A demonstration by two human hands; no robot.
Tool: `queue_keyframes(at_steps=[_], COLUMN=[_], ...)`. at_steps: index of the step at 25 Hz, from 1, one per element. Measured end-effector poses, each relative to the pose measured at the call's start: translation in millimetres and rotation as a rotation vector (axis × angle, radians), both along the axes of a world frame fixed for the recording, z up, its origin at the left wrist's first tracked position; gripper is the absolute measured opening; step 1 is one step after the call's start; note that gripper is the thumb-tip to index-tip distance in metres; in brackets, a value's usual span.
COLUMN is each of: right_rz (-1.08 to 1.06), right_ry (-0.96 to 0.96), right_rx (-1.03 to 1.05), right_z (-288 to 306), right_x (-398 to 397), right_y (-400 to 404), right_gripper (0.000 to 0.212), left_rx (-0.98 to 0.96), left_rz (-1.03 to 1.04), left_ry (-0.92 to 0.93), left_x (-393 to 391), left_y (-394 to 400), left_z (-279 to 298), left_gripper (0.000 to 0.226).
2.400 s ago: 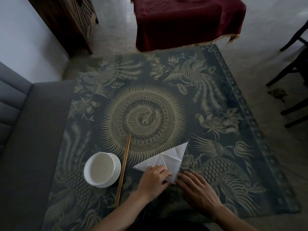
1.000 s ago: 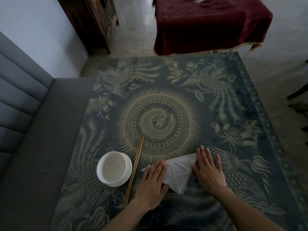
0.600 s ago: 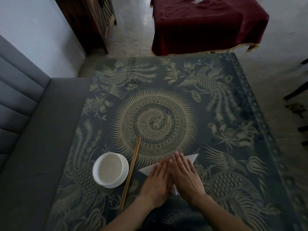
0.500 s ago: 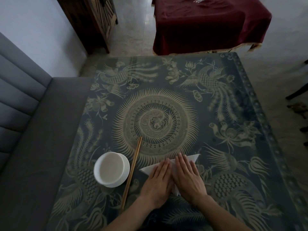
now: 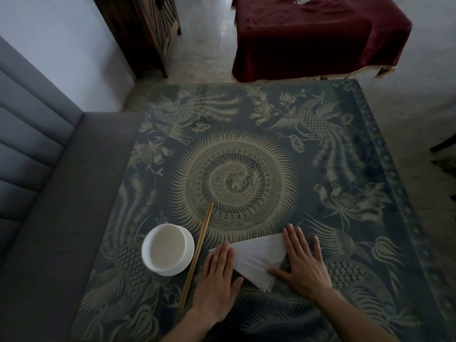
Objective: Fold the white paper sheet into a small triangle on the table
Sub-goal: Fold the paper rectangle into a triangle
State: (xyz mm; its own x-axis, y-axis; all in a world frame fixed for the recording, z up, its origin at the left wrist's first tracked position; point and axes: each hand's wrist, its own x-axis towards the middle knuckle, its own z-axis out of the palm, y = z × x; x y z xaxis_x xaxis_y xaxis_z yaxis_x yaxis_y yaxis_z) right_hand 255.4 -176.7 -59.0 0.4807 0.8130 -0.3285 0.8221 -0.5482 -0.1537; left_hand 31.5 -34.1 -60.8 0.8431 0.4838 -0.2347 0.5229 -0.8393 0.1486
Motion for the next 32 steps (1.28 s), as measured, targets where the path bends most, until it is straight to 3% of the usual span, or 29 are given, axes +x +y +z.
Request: queue_keyframes(at_steps=[6, 11, 14, 27, 29, 32], right_rz=[-0.084, 0.148, 0.130, 0.049, 0.060, 0.102], right_ry=[-0.008, 0.020, 0.034, 0.047, 0.021, -0.015], right_rx=[0.009, 0.104, 0.086, 0.002, 0.036, 0.121], right_z=[4, 9, 7, 12, 14, 18], right_x=[2, -34, -43, -27, -29, -37], right_y=[-2, -1, -8, -17, -18, -22], right_gripper=[0.115, 0.107, 0.104, 0.130, 0.124, 0.091], left_rx=[0.012, -0.022, -0.012, -0.044, -0.052, -0.083], left_rz=[0.014, -0.237, -0.278, -0.346, -0.312, -0.151], left_ry=[-0.013, -0.016, -0.006, 0.019, -0.042, -0.192], left_x=[0, 5, 1, -14, -6, 30], left_y=[-4, -16, -21, -13, -11, 3], left_z=[2, -1, -5, 3, 7, 20], left_gripper=[0.071, 0.071, 0.072, 0.081, 0.075, 0.056])
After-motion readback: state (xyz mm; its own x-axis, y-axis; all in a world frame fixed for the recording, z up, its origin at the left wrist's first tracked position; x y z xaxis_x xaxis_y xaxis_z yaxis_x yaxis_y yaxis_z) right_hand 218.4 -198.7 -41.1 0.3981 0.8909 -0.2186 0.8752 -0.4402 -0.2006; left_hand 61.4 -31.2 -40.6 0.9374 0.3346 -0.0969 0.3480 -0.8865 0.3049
